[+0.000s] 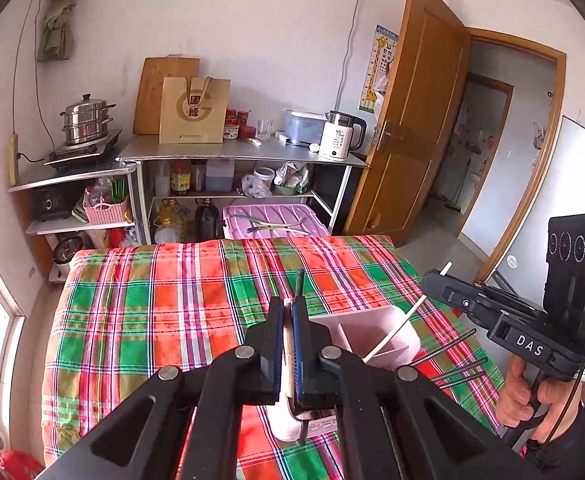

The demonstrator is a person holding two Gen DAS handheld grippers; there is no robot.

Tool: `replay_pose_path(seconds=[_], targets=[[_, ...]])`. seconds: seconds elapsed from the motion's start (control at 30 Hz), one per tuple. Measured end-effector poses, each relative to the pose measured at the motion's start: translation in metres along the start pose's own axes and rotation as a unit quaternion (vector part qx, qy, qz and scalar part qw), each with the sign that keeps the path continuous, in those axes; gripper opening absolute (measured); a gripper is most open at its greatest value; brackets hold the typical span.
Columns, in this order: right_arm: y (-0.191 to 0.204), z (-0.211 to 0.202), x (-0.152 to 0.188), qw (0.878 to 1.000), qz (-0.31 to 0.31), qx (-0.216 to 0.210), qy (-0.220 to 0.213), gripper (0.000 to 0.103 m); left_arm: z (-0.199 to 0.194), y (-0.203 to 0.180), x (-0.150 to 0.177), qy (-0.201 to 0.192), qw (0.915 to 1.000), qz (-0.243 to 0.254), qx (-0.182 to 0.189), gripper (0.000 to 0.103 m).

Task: Organize utensils
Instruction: 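Open the left tool into the basket while the right tool releases its chopstick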

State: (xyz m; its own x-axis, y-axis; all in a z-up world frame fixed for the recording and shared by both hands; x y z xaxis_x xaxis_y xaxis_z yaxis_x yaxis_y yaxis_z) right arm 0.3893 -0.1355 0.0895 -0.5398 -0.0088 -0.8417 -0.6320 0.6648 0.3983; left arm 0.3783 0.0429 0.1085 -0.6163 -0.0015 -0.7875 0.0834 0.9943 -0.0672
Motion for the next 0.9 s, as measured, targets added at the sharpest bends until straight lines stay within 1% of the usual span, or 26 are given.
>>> replay_pose_path(seconds=[0.2, 0.3, 0.43, 0.47, 0.7, 0.9], targets=[[-0.003, 0.004, 0.008, 1.000, 0.000, 0.008, 0.019, 0.006, 0.000, -0.001, 0.004, 0.003, 1.0000, 0.001, 0.002, 0.004], [-0.004, 0.001, 0.007, 1.000, -0.001, 0.013, 0.019, 0.011, -0.003, 0.001, 0.005, 0.001, 1.0000, -0.002, 0.005, 0.005], [-0.003, -0.010, 0.003, 1.000, -0.002, 0.015, 0.009, 0.013, -0.014, 0.004, 0.002, -0.013, 0.9999, -0.009, 0.002, 0.013], [-0.001, -0.013, 0.002, 1.000, -0.003, 0.015, 0.007, 0.013, -0.018, 0.005, 0.001, -0.017, 0.9998, -0.012, 0.003, 0.015], [0.013, -0.056, 0.002, 0.999, -0.023, 0.027, -0.018, 0.014, -0.060, 0.013, 0.005, -0.052, 0.9983, -0.028, 0.003, 0.017], [0.026, -0.101, 0.018, 0.998, -0.028, 0.033, -0.035, 0.014, -0.099, 0.009, 0.030, -0.073, 0.9970, -0.027, 0.006, 0.018]])
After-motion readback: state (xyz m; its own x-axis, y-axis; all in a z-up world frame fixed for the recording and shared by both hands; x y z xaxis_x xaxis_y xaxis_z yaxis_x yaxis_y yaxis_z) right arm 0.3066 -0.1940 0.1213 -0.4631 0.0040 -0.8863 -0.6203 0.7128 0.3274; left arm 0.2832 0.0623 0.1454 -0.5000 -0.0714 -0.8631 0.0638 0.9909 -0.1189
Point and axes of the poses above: each gripper's, at about its wrist camera, not at the fingertips, and z roughly the way its jaws point, y to its left, x to its underside, the point moved 7 cm from there along z, roughly the way its jaws point, and after that the axes turned 12 degrees about -x, right-handed, at the moved point
